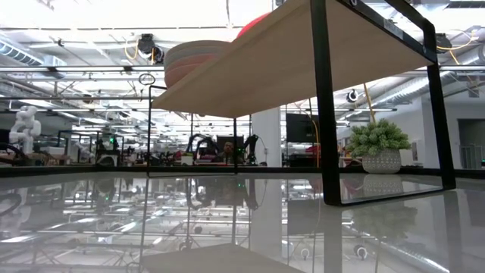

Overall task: Place and stack plates onto a shelf
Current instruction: Return to Home Position

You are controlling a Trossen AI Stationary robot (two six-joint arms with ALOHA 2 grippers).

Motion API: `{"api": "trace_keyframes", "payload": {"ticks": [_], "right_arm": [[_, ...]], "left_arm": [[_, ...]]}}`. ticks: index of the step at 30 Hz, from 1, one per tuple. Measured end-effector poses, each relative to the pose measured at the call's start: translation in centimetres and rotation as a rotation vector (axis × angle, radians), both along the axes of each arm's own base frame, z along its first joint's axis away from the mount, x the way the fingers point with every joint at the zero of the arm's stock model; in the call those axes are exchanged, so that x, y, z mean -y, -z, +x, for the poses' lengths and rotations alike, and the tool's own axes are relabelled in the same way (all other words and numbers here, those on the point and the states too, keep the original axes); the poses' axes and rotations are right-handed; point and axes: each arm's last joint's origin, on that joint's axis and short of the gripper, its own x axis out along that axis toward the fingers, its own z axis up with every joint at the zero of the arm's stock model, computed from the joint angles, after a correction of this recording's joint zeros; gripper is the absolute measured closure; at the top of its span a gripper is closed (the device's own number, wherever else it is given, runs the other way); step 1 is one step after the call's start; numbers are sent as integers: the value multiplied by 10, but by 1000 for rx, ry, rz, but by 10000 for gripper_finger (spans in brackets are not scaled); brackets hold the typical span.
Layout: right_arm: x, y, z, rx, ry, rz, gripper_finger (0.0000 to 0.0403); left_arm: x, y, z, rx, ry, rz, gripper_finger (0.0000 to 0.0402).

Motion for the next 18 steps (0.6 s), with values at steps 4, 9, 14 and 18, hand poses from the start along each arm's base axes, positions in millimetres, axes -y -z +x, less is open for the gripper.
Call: {"api": "trace_keyframes", "payload": {"ticks": [4,9,14,18], "right_arm": [[14,6,-10,46,11,31,402],[24,13,-19,64,21,44,403],[31,25,-24,65,33,44,403],[35,35,-26,62,41,35,403]], "left_arm": [[-6,9,-22,84,-6,-36,333],[-15,24,-48,156,-39,-45,335],[-22,45,-70,205,-55,-57,336],[-25,64,-84,234,-51,-67,350]]}}
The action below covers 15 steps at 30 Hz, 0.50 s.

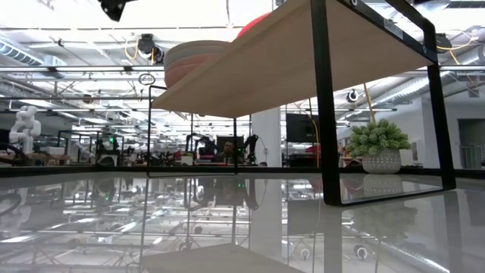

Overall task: Place and stack plates onto a shelf
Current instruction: Return to Home Position

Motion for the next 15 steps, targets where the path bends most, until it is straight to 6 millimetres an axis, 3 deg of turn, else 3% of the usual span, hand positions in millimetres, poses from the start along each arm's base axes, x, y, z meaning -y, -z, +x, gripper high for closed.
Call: {"api": "trace_keyframes", "payload": {"ticks": [5,15], "right_arm": [[5,9,-3,1,14,-1,403],[10,29,-7,27,23,12,403]], "left_arm": [[-3,24,-14,73,22,23,392],[-9,74,-37,173,46,2,399]]}}
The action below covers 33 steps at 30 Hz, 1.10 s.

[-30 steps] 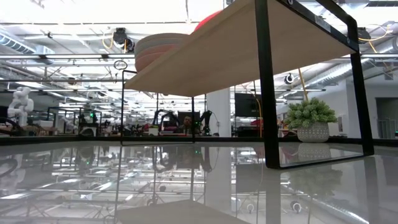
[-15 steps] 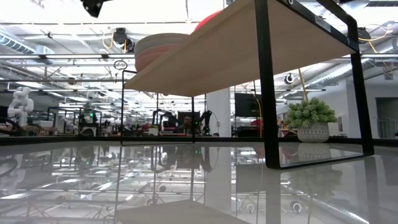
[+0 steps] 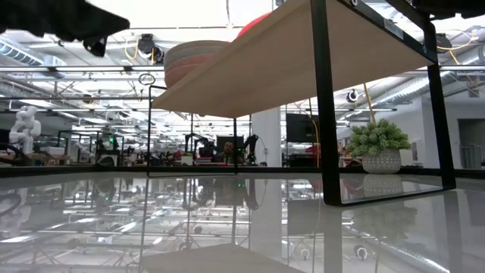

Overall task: Place and stack plates onto a shelf
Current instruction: Return to Home Position

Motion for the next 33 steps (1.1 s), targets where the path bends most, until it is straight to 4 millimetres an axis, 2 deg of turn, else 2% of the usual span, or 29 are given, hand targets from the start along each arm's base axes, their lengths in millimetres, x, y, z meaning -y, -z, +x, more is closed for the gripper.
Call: {"api": "trace_keyframes", "payload": {"ticks": [9,17,27,33], "right_arm": [[4,14,-5,19,-2,6,403],[8,32,-11,38,-41,33,403],[8,39,-8,113,-114,62,403],[8,55,-1,137,-122,44,403]], "left_arm": [[-2,27,-10,28,24,-16,400],[-3,40,-13,19,25,-20,400],[-4,64,-15,75,25,-40,400],[-4,65,-15,69,21,-57,401]]}}
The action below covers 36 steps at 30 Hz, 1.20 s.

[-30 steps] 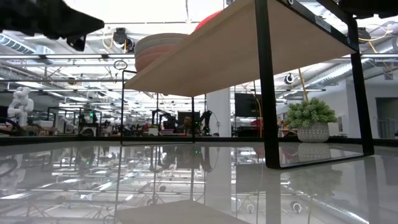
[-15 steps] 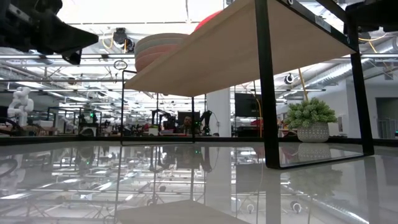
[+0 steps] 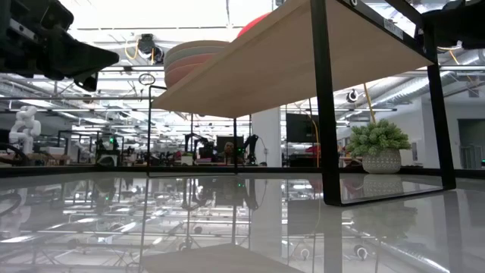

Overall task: Place and stack plates onto a shelf
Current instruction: Return to Home Position

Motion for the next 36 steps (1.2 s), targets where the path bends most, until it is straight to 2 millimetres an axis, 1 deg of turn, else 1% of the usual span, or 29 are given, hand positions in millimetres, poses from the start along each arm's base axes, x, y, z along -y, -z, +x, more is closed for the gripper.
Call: {"api": "trace_keyframes", "payload": {"ticks": [3,7,10,16,21,29,36], "right_arm": [[1,4,3,6,-21,4,403],[4,8,6,-3,-36,16,403],[7,13,8,-6,-41,23,403],[14,30,14,37,-25,33,403],[21,31,17,46,-8,39,403],[30,32,19,39,-32,66,403],[35,33,19,24,-33,77,403]], "left_arm": [[0,0,0,0,1,22,401],[2,-1,0,12,68,50,401],[2,-1,0,17,71,49,401],[0,-2,0,26,56,72,401],[-3,-3,1,29,36,84,401],[-3,-2,1,28,89,76,401],[-2,-3,1,36,117,116,401]]}}
